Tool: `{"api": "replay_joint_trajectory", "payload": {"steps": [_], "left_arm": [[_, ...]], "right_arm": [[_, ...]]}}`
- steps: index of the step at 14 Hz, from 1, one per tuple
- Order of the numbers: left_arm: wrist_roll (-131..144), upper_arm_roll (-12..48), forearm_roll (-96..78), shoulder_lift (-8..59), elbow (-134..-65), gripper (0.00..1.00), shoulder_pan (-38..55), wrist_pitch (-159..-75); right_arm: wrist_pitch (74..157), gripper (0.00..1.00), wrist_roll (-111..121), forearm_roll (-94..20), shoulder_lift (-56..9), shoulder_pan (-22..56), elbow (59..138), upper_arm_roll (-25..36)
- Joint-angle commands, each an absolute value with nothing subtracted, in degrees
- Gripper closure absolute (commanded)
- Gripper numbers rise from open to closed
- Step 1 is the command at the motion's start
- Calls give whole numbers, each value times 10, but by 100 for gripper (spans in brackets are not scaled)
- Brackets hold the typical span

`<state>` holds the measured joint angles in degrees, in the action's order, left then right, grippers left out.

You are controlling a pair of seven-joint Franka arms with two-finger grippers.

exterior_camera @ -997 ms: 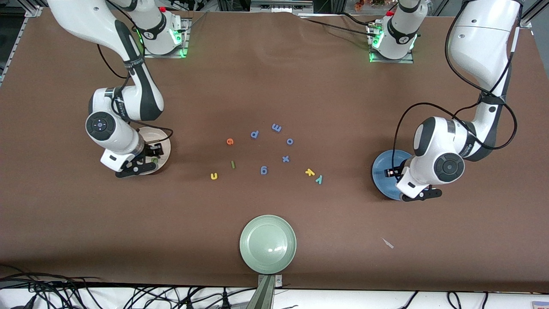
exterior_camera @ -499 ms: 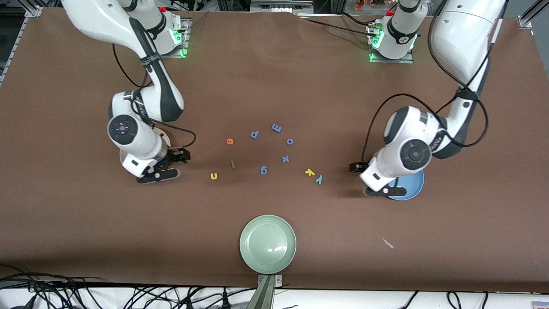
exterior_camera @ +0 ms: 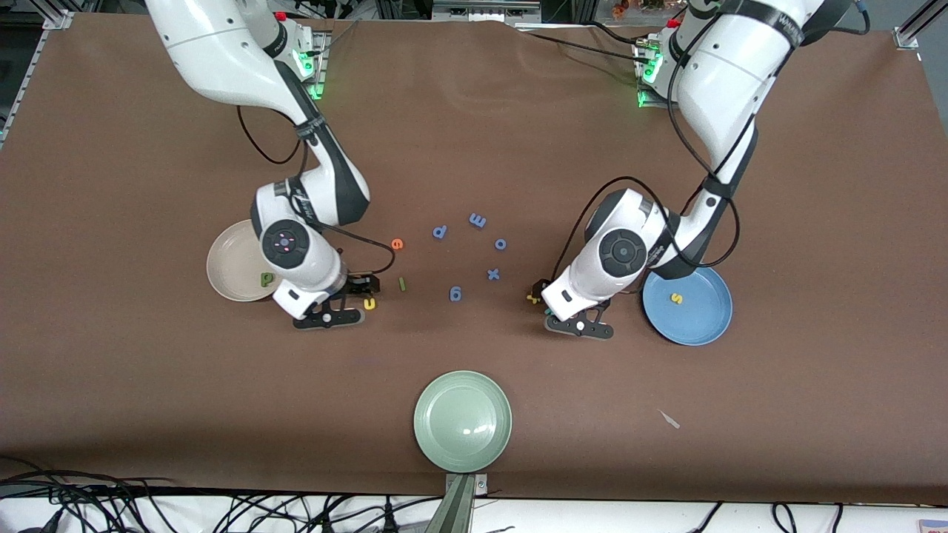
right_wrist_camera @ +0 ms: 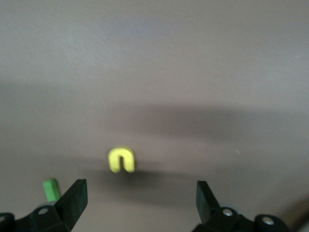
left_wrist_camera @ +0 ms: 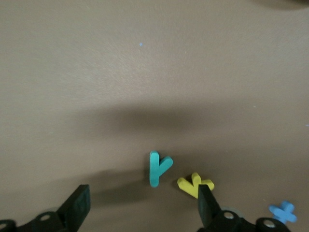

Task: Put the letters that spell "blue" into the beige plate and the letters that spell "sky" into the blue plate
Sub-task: 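Pinch the teal Y and yellow u with the left and right grippers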

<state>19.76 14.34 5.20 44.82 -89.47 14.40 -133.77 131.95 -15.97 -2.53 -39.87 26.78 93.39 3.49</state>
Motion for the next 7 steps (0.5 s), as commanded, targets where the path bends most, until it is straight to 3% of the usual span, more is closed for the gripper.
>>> {"api": "replay_joint_trajectory", "payload": {"steps": [1, 5, 7], "left_arm": [[199, 141, 108, 464, -871, 12, 148, -1336], [203, 141, 113, 483, -871, 25, 150, -1337], [202, 141, 113, 483, -871, 26, 150, -1359]], "right_arm": [[1319, 0, -176, -31, -446, 271, 876, 36], [1345, 0, -178, -34, -456, 275, 884, 36], [1348, 1, -183, -37, -459, 279, 885, 36]]}}
